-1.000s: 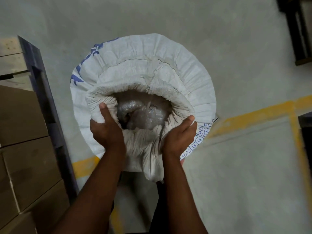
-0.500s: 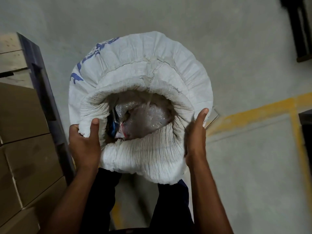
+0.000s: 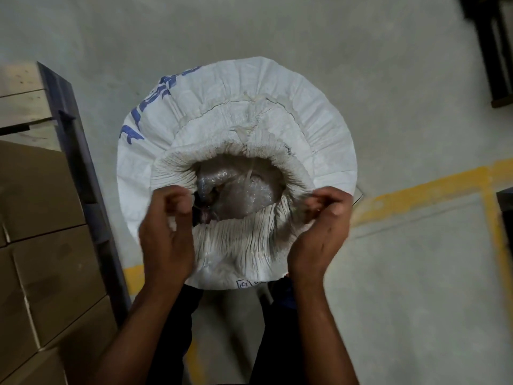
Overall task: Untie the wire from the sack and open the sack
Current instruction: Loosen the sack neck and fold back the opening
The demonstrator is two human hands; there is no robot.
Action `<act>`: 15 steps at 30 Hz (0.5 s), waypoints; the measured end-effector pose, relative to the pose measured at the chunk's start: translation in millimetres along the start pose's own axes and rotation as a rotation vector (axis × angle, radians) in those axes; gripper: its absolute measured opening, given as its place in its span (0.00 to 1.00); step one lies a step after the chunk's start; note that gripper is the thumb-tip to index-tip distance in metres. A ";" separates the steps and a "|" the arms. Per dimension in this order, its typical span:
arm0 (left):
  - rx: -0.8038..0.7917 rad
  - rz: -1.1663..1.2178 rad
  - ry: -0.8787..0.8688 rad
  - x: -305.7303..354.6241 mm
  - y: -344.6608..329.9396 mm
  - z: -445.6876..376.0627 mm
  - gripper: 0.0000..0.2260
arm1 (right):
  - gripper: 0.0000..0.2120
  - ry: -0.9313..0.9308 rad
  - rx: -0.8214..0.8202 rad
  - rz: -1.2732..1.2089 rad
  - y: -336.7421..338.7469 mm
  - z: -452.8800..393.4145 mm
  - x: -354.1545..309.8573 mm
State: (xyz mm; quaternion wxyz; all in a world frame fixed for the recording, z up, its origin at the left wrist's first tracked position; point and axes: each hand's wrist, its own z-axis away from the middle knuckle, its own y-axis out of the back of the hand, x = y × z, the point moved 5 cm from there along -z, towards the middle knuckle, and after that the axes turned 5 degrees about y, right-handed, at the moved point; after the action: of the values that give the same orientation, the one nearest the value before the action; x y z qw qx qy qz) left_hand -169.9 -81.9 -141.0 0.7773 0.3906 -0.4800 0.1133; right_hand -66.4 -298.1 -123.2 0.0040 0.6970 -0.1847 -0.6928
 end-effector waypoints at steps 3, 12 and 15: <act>-0.286 0.309 0.268 -4.9 -38.2 -18.1 0.31 | 0.17 -0.283 -0.260 -0.162 -50.8 10.0 9.5; -0.261 -0.039 -0.063 10.3 -56.0 -92.6 0.22 | 0.29 -0.004 -0.346 0.148 -70.5 -39.8 15.4; -0.253 -0.116 -0.216 25.9 -45.5 -111.6 0.17 | 0.29 0.097 -0.433 0.265 -57.6 -73.1 7.5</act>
State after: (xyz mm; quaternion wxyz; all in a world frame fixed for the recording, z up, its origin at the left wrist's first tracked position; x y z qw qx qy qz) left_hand -58.1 -37.6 -168.2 0.7696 0.3264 -0.5477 -0.0357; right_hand 18.7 -264.7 -142.5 0.2527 0.6820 -0.1216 -0.6755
